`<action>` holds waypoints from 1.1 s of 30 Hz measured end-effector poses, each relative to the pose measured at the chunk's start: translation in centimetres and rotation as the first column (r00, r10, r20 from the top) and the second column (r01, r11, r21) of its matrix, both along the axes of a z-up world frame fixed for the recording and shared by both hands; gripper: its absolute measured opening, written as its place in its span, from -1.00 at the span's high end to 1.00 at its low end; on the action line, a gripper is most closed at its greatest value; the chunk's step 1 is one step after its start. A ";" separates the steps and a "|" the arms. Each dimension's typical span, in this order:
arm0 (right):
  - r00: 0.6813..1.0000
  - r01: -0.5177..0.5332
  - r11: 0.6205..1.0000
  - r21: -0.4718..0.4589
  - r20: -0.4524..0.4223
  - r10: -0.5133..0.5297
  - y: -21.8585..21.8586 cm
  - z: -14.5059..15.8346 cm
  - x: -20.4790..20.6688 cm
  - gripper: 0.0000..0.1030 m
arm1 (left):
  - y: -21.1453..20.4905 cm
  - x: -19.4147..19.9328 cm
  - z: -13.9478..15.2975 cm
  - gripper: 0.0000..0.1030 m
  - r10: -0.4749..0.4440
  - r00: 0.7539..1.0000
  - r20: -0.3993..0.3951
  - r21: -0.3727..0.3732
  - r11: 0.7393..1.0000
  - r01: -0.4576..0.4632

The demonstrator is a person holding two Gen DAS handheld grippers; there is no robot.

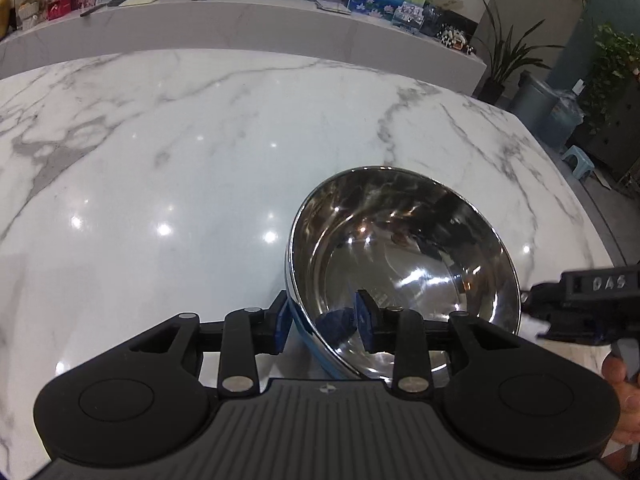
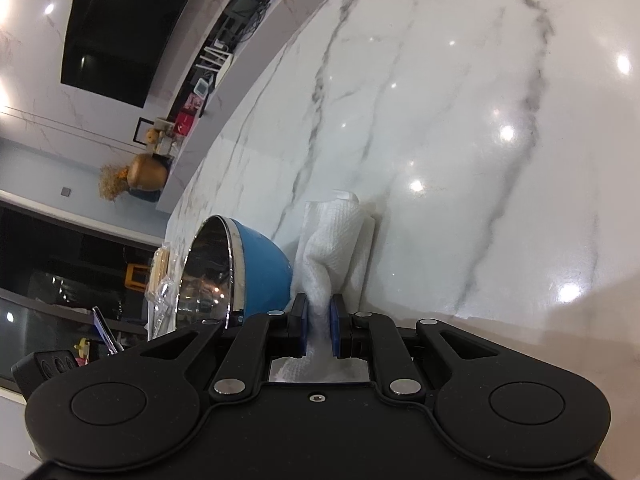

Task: Clean bowl
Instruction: 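Keep wiping the blue exterior with the towel in the right tool while the left tool holds the bowl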

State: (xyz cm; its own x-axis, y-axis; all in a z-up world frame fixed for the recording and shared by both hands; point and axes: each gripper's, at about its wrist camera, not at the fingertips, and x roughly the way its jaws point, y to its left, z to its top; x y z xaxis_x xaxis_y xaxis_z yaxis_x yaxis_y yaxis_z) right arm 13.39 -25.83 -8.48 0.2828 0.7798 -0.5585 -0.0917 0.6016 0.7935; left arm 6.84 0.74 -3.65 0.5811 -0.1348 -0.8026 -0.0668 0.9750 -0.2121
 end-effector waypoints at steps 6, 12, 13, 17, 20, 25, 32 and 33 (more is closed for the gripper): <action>0.995 0.072 0.988 0.134 0.060 -0.081 -1.7 1.4 0.2 0.79 | 0.5 0.0 -0.2 0.52 -0.004 1.000 -0.008 -0.031 1.000 0.004; 0.994 0.079 0.985 0.151 0.063 -0.090 -2.0 1.5 0.4 0.79 | 0.1 0.4 -0.2 0.53 -0.044 0.999 0.000 0.001 0.999 0.044; 0.994 0.079 0.986 0.147 0.059 -0.089 -2.0 1.4 0.5 0.79 | 0.1 0.5 -0.2 0.53 -0.051 0.999 0.001 0.004 0.999 0.051; 0.995 0.081 0.989 0.126 0.046 -0.087 -1.9 1.1 0.7 0.79 | -0.2 0.8 -0.1 0.53 -0.078 0.997 0.009 0.021 0.997 0.077; 0.995 0.088 0.991 0.100 0.032 -0.091 -1.8 0.8 0.8 0.79 | -0.3 1.1 -0.1 0.53 -0.092 0.996 0.015 0.034 0.995 0.092; 0.998 0.070 0.997 0.018 -0.003 -0.070 -0.7 -0.2 0.6 0.79 | -0.4 1.4 0.0 0.53 -0.099 0.995 0.012 0.041 0.994 0.099; 0.999 0.050 0.998 -0.030 -0.017 -0.050 0.5 -0.5 0.2 0.79 | -0.9 0.6 0.3 0.52 -0.088 0.996 -0.008 0.072 0.993 0.089; 0.999 0.048 0.998 -0.029 -0.017 -0.049 0.5 -0.5 0.1 0.79 | -0.9 0.5 0.3 0.51 -0.085 0.996 -0.013 0.073 0.994 0.086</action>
State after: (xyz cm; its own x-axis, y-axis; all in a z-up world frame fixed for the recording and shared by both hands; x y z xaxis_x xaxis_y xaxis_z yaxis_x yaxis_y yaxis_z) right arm 13.49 -25.31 -8.97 0.3101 0.7488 -0.5858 -0.0482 0.6277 0.7770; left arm 7.32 -0.17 -3.34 0.5620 -0.1245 -0.8177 0.0160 0.9901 -0.1397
